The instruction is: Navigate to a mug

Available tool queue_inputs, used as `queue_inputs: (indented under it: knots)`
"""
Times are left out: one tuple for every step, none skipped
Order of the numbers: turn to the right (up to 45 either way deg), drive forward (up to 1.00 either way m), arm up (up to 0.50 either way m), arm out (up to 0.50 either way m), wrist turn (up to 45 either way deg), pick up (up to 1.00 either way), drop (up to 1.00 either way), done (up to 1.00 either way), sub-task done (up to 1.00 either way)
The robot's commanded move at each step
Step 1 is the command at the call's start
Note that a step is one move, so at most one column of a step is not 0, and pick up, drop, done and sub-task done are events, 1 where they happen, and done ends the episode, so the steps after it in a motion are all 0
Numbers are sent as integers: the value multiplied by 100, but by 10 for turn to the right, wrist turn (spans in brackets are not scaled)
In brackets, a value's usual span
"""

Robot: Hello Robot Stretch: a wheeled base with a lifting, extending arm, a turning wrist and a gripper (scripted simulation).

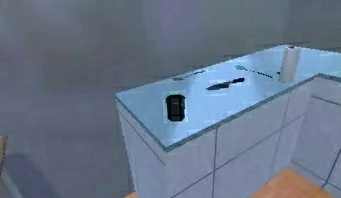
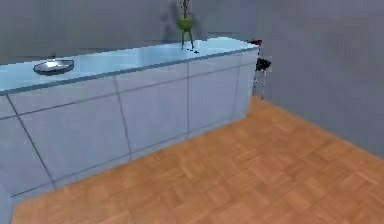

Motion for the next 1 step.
queue_inputs:
  knots:
    - [0,0,0,0,0,0,0,100,0]
